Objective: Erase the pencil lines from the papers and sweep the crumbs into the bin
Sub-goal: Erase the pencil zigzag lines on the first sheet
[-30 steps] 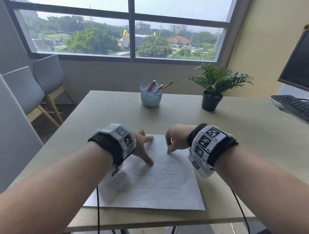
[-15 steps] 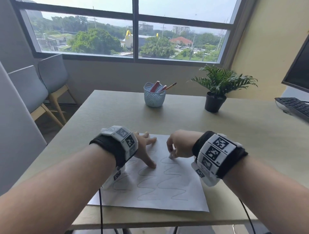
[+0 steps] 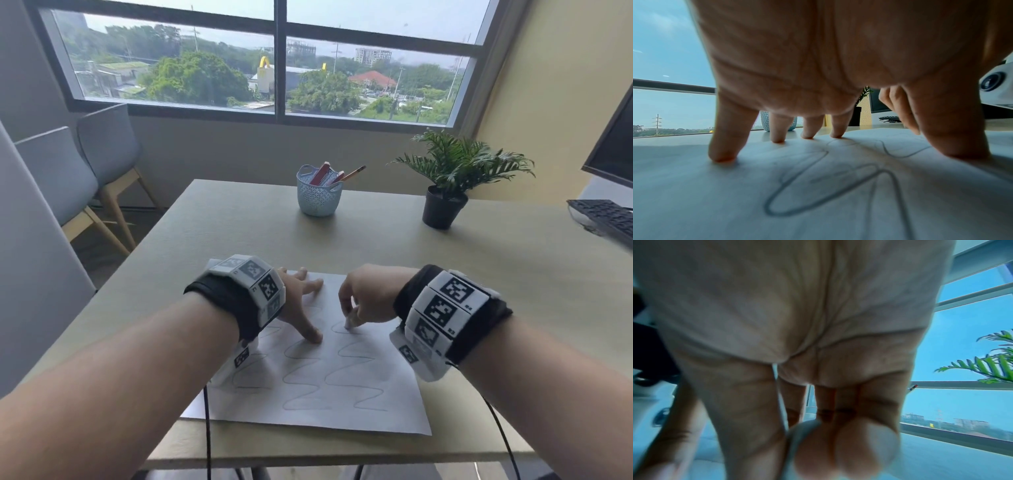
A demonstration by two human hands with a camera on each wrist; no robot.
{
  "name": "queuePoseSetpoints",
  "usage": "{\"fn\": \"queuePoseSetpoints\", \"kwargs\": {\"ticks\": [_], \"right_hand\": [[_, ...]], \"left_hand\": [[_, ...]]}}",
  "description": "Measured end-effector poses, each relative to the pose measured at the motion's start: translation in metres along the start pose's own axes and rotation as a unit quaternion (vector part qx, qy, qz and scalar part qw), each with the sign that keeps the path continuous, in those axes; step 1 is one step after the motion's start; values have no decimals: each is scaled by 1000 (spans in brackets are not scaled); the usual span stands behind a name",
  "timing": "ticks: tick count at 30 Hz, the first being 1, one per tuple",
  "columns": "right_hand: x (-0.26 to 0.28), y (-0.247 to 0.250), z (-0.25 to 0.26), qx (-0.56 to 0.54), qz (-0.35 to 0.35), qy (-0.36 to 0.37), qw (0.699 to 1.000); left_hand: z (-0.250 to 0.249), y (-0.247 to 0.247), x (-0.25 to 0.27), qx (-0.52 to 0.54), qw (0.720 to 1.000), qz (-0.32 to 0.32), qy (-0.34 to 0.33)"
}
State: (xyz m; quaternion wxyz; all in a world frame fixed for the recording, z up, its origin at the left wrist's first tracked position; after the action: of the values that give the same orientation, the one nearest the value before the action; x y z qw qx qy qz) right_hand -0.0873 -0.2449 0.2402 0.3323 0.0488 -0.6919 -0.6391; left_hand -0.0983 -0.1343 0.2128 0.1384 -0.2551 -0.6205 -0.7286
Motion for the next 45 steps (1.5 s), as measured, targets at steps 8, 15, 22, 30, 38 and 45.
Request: {"fn": "queuePoseSetpoints", "kwargs": {"ticks": [8, 15, 22, 30, 38, 45], "right_hand": [[-4, 3, -4, 1, -11, -29, 1000], [-3, 7, -2, -1, 9, -28, 1000], [3, -4, 13, 34, 31, 0, 999], [-5, 8, 4, 9, 16, -32, 999], [-1, 9, 11, 10, 22, -21, 999], [2, -3, 27, 44, 1, 12, 999]], "left_hand": [[0, -1, 0, 8, 1000, -2, -1], [0, 0, 0, 5, 1000, -2, 1], [1, -1, -2, 5, 1000, -4, -3], [2, -1, -4, 6, 1000, -9, -2], [2, -1, -4, 2, 1000, -4, -3], [1, -1, -7, 0, 1000, -10, -6]]}}
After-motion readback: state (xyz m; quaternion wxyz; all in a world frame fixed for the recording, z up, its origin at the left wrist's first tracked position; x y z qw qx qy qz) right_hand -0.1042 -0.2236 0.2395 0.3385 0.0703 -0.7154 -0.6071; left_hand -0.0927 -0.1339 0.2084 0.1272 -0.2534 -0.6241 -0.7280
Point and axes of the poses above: each hand's wrist, its own x-axis away from the middle knuckle, its own y-axis out of the back of the hand, z = x × y, the point moved 7 cm from there along -x, towards the middle knuckle, and after that the axes turned 4 degrees about -x, right-handed, at the moved point
